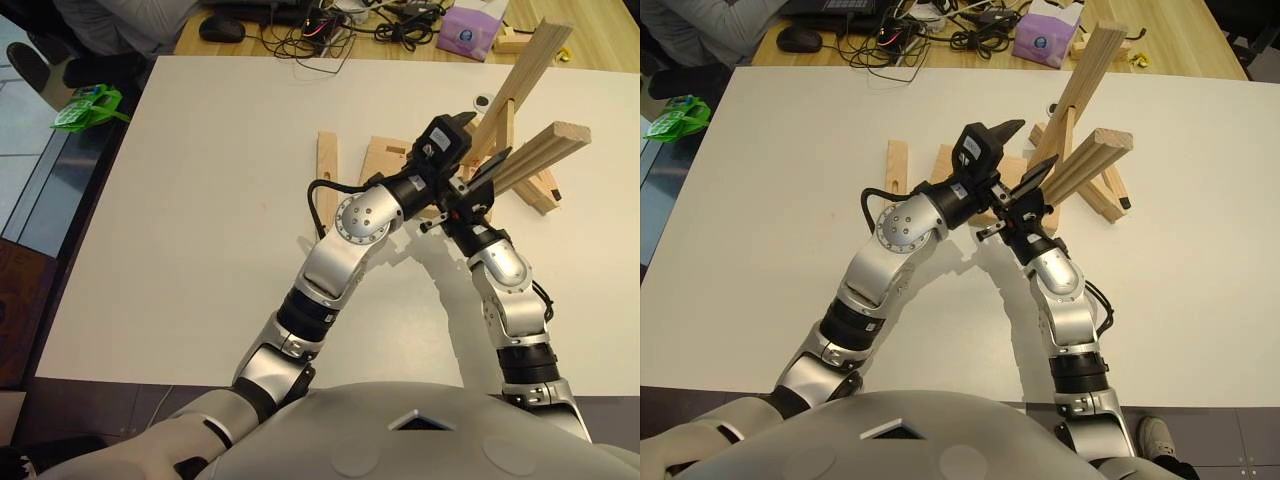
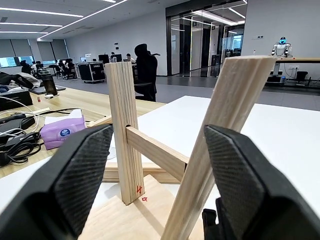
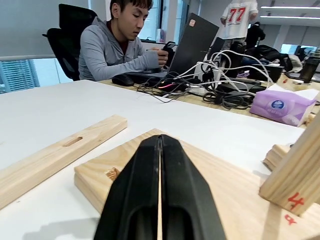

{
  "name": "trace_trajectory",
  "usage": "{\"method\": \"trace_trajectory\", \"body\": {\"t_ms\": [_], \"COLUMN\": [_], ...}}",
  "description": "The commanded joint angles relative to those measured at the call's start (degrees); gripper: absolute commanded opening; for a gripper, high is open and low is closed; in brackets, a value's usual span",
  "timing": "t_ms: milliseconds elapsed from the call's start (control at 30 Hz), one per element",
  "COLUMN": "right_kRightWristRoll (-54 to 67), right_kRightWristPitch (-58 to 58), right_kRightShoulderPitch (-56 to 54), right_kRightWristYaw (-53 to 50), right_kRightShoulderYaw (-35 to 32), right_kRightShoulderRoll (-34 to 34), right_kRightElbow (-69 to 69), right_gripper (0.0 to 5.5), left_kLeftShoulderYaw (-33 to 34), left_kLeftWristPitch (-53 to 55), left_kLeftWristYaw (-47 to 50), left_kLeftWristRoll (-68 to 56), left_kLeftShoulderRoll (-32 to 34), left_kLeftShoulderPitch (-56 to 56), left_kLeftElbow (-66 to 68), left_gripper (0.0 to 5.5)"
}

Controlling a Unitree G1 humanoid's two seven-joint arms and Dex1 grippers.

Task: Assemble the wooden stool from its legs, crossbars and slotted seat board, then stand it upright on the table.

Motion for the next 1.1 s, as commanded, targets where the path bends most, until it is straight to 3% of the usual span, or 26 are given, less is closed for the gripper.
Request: {"method": "trace_trajectory", "body": {"t_ms": [33, 167, 333, 533, 667, 767, 833, 900, 1000, 1100], "right_kRightWristRoll": [-3.4, -8.5, -14.8, -16.8, -14.9, -9.1, -5.6, -7.6, -13.7, -18.2], "right_kRightWristPitch": [-2.9, -5.9, -3.2, 1.4, 17.7, 36.7, 43.3, 38.9, 20.9, 9.2], "right_kRightShoulderPitch": [-2.3, -0.3, 2.1, -0.6, -2.2, -0.5, 0.0, 0.3, -1.1, -4.5], "right_kRightWristYaw": [-0.9, -5.1, -18.2, -18.8, -8.8, 8.0, 16.1, 24.0, 35.2, 39.0], "right_kRightShoulderYaw": [0.4, -3.2, -14.7, -12.7, -7.7, -1.3, 1.8, 7.7, 15.6, 17.7], "right_kRightShoulderRoll": [-0.8, -4.5, -9.0, -8.3, -8.8, -13.4, -17.3, -24.2, -35.1, -41.7], "right_kRightElbow": [-0.3, 1.7, 6.1, 6.9, 3.6, -0.6, -4.5, -6.4, -4.3, 0.2], "right_gripper": [0.03, 0.03, 0.03, 0.03, 0.03, 0.03, 0.03, 0.03, 0.03, 0.03], "left_kLeftShoulderYaw": [-1.1, -0.4, 1.7, 3.3, 3.8, 4.0, 4.3, 4.8, 5.6, 6.4], "left_kLeftWristPitch": [0.5, -1.3, -2.6, -3.2, -3.4, -3.5, -3.6, -4.1, -5.0, -5.4], "left_kLeftWristYaw": [0.5, 2.1, 3.6, 4.8, 5.3, 5.8, 6.0, 6.4, 7.1, 7.8], "left_kLeftWristRoll": [-0.1, 0.3, 0.1, 0.3, 0.3, 0.6, 0.8, 0.9, 1.0, 1.0], "left_kLeftShoulderRoll": [-2.8, -2.4, -1.3, -1.1, -1.2, -1.3, -1.3, -1.4, -1.8, -1.6], "left_kLeftShoulderPitch": [1.2, 0.8, 1.3, 1.5, 1.3, 1.1, 0.7, 0.2, -0.8, -0.4], "left_kLeftElbow": [2.0, 3.1, 3.6, 4.1, 4.3, 5.3, 6.0, 6.6, 7.7, 7.7], "left_gripper": [3.38, 3.38, 3.38, 3.38, 3.38, 3.38, 3.38, 3.38, 3.38, 3.38]}}
